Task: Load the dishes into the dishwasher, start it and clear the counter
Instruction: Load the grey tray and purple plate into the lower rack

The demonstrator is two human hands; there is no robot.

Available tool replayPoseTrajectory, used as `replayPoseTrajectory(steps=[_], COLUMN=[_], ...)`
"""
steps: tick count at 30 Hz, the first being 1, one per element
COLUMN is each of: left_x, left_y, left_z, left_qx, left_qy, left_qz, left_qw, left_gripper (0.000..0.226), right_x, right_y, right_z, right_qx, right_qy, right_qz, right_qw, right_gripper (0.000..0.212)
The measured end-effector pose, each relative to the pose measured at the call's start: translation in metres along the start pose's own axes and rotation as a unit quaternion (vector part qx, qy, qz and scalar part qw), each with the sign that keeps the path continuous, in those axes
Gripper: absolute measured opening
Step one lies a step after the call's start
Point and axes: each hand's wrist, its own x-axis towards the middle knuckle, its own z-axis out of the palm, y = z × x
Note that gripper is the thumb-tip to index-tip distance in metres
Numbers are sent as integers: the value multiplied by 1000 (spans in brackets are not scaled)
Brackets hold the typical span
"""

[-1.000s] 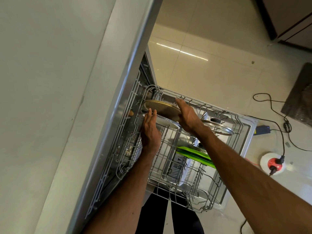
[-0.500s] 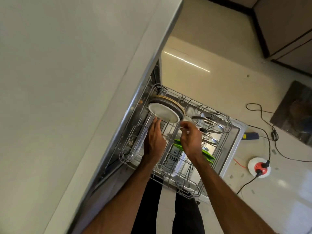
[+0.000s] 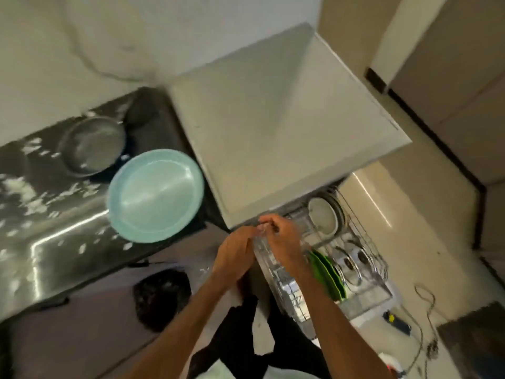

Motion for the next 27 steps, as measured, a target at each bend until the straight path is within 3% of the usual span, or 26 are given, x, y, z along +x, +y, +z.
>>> replayPoseTrajectory(steps=[3,7,11,16,27], left_x=[-51,-126,-188,-264,-392], left_y=[-25,-65,-112,-179,-287], left_z=[-65,-138,-194,-249,-334], left_qx=[-42,-104,-116,-120,-98], left_qy=[87,247,339,380,402], left_qz=[-69,-139,-194,-242,-347], left_qw=[993,953,913,885,841], left_gripper=[35,38,30,24,22], right_x=[-18,-45,-78,-127,-199], right_y=[-69,-161,-234,-296,-359], right_z=[42,114,189,276,438], right_qx=[1,-39,-83,-128,-132], right_qy=[-101,-211,-311,-380,-418], right_qz=[-52,-145,-204,-218,-259], right_qw=[994,966,924,890,861], right_gripper=[20,24,21,21,20])
